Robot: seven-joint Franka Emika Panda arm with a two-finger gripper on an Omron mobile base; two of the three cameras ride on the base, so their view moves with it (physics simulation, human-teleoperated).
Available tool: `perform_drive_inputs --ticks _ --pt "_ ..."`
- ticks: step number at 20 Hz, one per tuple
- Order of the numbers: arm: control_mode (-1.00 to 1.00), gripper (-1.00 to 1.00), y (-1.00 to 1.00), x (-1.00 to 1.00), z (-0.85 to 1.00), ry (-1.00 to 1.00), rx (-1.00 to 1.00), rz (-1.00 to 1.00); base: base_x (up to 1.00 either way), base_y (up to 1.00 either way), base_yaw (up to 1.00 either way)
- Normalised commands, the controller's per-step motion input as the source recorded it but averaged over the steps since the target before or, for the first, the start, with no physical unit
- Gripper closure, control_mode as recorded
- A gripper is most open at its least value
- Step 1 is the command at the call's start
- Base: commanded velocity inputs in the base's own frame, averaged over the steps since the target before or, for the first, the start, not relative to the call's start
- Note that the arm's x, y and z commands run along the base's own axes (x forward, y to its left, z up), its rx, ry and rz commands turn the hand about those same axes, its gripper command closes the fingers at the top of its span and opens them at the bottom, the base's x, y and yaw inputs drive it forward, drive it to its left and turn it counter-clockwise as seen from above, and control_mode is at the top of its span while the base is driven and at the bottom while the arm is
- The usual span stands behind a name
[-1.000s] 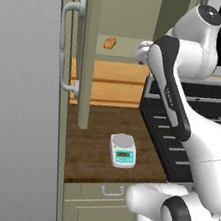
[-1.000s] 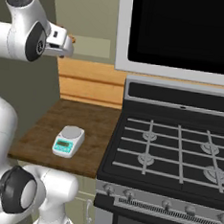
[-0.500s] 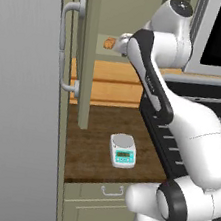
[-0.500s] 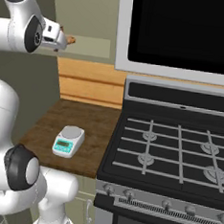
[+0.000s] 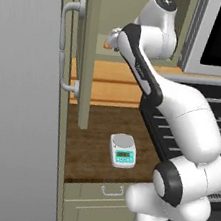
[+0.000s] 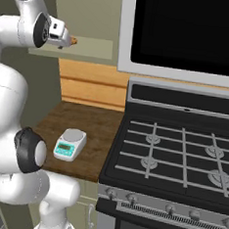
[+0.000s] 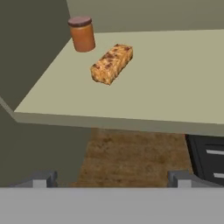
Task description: Pick the bar and place it on the digital scale for weighing, and close the cabinet.
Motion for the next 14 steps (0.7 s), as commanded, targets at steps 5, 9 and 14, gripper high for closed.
perform_drive_inputs --ticks 5,9,14 --pt "-1.0 -1.0 0.24 0.5 -0.02 0.01 0.0 0.0 0.0 0.0 0.0" --pt "-1.0 -1.0 0.06 0.53 -0.05 0.03 0.0 0.0 0.0 0.0 0.0" --pt "-1.0 -1.0 0.12 0.42 -0.04 0.0 0.0 0.0 0.0 0.0 0.0"
